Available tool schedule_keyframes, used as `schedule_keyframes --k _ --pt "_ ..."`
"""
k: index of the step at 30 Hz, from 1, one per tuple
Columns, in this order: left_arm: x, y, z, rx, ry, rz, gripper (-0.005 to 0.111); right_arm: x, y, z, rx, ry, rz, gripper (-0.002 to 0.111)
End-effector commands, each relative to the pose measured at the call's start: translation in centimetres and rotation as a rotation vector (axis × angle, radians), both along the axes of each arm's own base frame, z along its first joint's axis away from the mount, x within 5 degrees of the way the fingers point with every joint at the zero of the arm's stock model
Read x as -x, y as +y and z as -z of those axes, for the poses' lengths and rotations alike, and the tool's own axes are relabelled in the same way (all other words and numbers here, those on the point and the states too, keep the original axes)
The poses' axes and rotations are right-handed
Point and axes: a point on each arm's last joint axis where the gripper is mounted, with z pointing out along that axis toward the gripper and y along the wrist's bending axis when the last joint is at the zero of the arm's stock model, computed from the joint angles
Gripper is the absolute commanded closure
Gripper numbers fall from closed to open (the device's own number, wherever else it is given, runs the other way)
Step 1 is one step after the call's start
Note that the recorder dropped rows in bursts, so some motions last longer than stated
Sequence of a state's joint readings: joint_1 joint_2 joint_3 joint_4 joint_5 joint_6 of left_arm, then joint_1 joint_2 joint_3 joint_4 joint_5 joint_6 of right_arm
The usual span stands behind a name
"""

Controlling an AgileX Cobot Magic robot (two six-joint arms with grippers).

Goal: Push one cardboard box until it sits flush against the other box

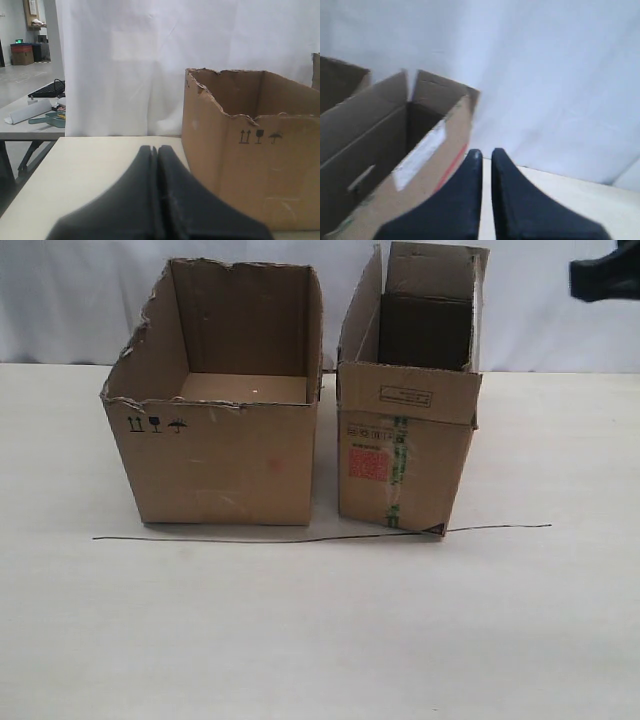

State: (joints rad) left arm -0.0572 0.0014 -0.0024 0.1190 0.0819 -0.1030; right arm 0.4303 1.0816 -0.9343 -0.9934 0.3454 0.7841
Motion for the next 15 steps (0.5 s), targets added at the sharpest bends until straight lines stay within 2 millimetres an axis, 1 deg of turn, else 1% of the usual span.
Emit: schedule_keyframes --k 1,4,7,10,15 --pt "0.0 0.0 0.0 0.005 -0.012 -0.001 0.107 -4.7 -4.9 2.0 -0.156 0.051 0.169 0.103" --pt "0.0 0.0 0.0 0.005 -0.012 -0.001 0.107 -8.1 -7.7 4.6 -0.271 0.132 0.284 0.103" --pt "0.0 0.0 0.0 0.005 -0.012 -0.001 0.107 -10.8 -9.1 6.7 -0.31 0.201 0.347 0.103" --pt "0.0 0.0 0.0 0.005 -0.012 -0.001 0.107 -13.4 -9.4 8.9 -0.357 0.267 0.379 0.103" --pt "0.0 0.0 0.0 0.005 -0.012 -0.001 0.107 -17.2 -9.5 12.3 -0.42 0.349 0.418 0.103"
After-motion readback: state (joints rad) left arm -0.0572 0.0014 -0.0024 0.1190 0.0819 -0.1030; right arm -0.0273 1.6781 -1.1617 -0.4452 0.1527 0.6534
